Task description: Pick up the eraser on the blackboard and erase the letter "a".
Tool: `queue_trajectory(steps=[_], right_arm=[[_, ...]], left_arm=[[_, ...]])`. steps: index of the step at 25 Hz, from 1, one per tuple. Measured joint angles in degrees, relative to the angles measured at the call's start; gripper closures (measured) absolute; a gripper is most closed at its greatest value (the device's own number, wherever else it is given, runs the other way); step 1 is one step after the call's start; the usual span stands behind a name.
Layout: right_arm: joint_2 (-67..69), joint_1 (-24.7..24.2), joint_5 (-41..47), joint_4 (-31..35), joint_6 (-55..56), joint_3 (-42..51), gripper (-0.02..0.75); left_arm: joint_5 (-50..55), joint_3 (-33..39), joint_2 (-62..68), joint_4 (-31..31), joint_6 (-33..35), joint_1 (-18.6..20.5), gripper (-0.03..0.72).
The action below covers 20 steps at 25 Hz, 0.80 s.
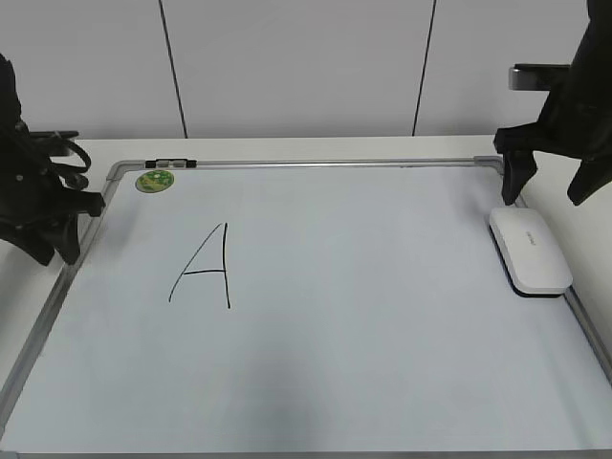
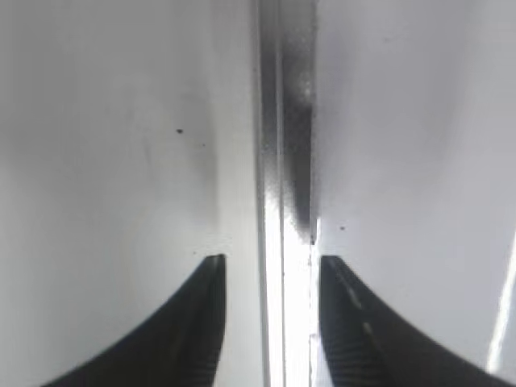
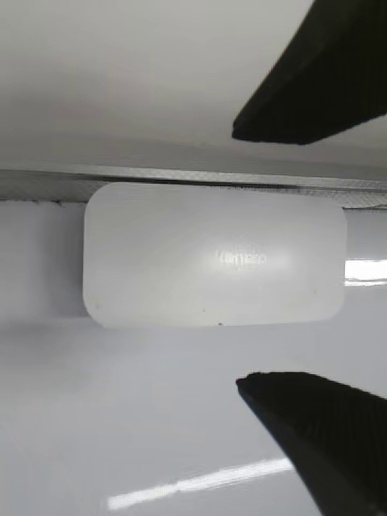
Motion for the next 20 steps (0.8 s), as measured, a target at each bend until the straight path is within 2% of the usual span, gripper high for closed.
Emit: queue_trajectory(steps=[4, 5, 7, 9, 13, 20], right_arm=[[-1.82, 0.0, 0.0, 0.0, 0.0, 0.0, 0.078], [-2.28, 0.0, 0.0, 0.13, 0.0, 0.0, 0.079], [-3.49, 0.0, 0.08, 0.7, 0.0, 0.24, 0.081], [-4.68, 0.0, 0.23, 1.08, 0.0, 0.48, 0.09], [-7.37, 0.0, 0.23, 1.42, 0.46, 0.48, 0.114], [-13.67, 0.0, 0.7, 1.91, 0.57, 0.48, 0.182]], left_arm=[[2.61, -1.35, -3.59, 2.64, 0.0, 0.0, 0.176], [3.29, -1.35, -4.74, 2.64, 0.0, 0.0, 0.132], [4.75, -1.35, -6.7, 3.09, 0.0, 0.0, 0.094], [6.97, -1.35, -8.52, 3.32, 0.0, 0.0, 0.092], [11.48, -1.35, -11.14, 3.44, 0.0, 0.0, 0.136], [12.27, -0.05, -17.1, 3.82, 0.79, -0.26, 0.19]])
